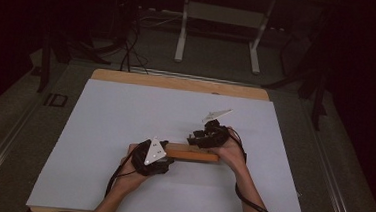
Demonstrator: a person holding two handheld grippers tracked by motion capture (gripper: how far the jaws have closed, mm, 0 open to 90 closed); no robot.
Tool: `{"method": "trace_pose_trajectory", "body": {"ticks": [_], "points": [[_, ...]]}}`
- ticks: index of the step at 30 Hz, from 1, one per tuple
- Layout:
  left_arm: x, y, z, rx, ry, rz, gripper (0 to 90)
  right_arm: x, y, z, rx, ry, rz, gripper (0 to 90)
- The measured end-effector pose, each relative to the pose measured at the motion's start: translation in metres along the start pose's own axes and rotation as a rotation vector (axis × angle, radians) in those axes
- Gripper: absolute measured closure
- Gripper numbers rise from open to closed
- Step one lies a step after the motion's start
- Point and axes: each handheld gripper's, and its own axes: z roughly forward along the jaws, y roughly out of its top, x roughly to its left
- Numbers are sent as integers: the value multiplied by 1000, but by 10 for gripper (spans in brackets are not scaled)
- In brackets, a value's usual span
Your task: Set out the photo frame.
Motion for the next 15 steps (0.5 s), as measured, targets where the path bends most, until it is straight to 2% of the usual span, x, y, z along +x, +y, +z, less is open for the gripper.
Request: {"method": "trace_pose_trajectory", "body": {"ticks": [6,15], "points": [[4,1,0,-5,-9,-18,443,1,-1,-11,-37,-29,9,495],[6,2,1,-10,-11,-36,449,1,-5,-26,-87,-61,14,506]]}}
